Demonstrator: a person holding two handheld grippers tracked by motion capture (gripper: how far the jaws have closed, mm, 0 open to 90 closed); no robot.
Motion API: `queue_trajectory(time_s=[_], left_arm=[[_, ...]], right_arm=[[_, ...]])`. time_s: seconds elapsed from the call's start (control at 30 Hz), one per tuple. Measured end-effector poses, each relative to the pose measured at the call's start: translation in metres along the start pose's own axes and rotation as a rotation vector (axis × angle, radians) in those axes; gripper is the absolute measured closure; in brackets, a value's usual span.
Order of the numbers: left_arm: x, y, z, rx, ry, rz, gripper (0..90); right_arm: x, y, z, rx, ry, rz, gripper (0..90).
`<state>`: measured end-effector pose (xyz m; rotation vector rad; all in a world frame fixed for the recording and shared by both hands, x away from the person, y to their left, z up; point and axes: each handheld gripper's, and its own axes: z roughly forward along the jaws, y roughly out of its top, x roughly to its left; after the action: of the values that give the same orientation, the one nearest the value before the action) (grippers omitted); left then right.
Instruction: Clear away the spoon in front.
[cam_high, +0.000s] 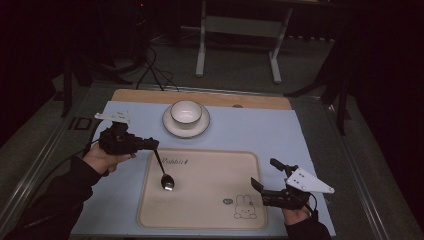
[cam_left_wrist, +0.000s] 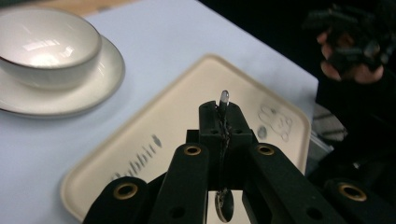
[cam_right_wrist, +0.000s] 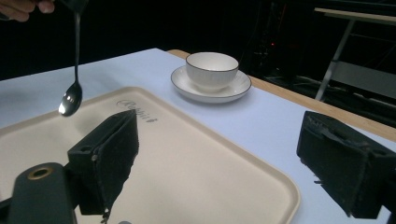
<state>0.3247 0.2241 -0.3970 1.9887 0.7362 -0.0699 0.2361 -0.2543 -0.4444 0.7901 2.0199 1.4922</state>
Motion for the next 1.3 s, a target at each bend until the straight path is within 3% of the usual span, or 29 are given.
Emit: queue_trajectory(time_s=[0.33,0.5,0.73,0.97,1.13,1.3], left_arm=[[-0.003,-0.011,0.018,0.127,-0.074,0.022,89.3],[-0.001,-0.014,0.024,0.141,-0.093,0.018,89.3],[0.000,-0.019,0.040,0.204,-0.129,0.026,89.3],[0.009,-0.022,0.049,0.187,-0.138,-0.003,88.5],[0.019,-0.033,0.055,0.116,-0.094,-0.003,84.9],[0.027,-0.047,0.066,0.091,-0.075,-0.035,83.0]], right_arm=[[0.000,0.000,0.000,0.001,0.002,0.003,12.6],[-0.001,0.000,0.000,0.004,0.002,0.005,12.6],[-0.001,-0.001,0.000,0.005,0.003,0.006,12.6],[-0.001,-0.001,0.000,0.005,0.005,0.005,12.6],[-0.001,-0.001,0.000,0.006,0.006,0.005,13.1],[-0.001,-0.001,0.000,0.005,0.006,0.004,13.1]])
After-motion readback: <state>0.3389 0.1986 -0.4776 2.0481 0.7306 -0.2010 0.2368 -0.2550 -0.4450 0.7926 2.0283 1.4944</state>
